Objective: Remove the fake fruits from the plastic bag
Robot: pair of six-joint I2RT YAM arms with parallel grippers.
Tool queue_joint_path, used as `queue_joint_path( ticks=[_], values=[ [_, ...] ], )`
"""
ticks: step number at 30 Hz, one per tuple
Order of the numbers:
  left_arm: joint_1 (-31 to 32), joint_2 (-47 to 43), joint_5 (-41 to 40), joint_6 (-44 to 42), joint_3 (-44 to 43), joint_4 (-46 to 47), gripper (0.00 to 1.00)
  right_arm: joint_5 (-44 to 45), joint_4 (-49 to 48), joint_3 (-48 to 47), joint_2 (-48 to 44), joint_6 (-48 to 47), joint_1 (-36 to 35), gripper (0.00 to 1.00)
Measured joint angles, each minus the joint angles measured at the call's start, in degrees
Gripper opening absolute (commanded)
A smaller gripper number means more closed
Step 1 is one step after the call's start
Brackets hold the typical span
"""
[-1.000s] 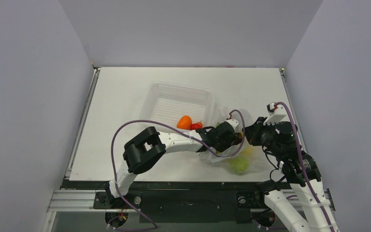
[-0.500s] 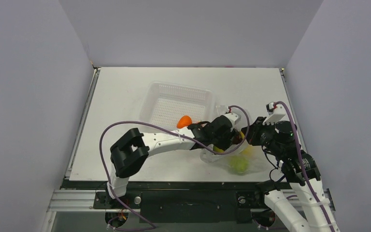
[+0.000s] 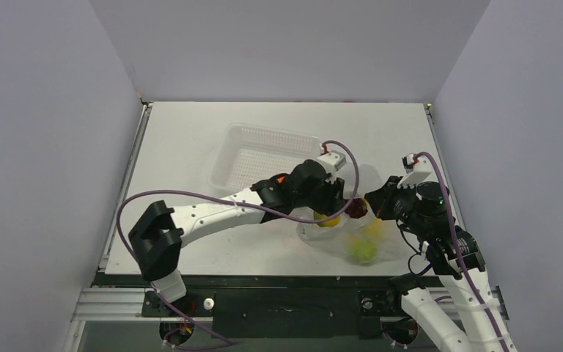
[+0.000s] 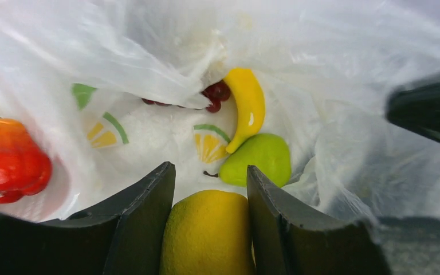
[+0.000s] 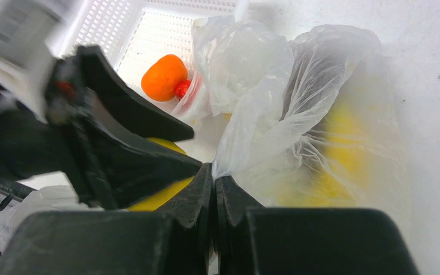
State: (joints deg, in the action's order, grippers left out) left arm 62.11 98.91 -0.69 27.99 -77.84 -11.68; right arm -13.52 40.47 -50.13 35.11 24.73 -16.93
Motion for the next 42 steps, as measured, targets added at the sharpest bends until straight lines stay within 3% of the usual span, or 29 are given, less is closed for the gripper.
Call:
queue_joint_path(
  ticks=[9,14,20,27,33,37,42],
  values=[
    [-13.6,-16.0,6.4,5.9,12.1,9.8,0.0,0.0,-0.1,0.4,0.1,0.0,0.0,0.0],
    [-22.0,-19.2,7.7,6.8,16.3,10.2,0.0,0.0,-0.1,0.5,0.6,-0.1,0.0,0.0],
    [-30.1,-18.1,8.2,5.7,17.0,6.9,0.0,0.1,-0.2,0.5,1.5,-0.1,0.0,0.0],
    [-35.9,-7.3,8.9,3.1,14.7,2.6,0.02,0.3,-0.2,0.5,1.7,-0.1,0.0,0.0],
    [-38.2,0.3,9.3,2.4,14.0,1.6,0.19,0.8,-0.3,0.5,1.8,-0.1,0.0,0.0],
    [-38.2,3.5,10.0,1.8,13.9,1.7,0.41,0.8,-0.3,0.5,1.8,-0.1,0.0,0.0],
    [-38.2,5.7,10.5,1.4,13.8,1.7,0.53,1.1,-0.3,0.5,1.7,-0.1,0.0,0.0]
  ],
)
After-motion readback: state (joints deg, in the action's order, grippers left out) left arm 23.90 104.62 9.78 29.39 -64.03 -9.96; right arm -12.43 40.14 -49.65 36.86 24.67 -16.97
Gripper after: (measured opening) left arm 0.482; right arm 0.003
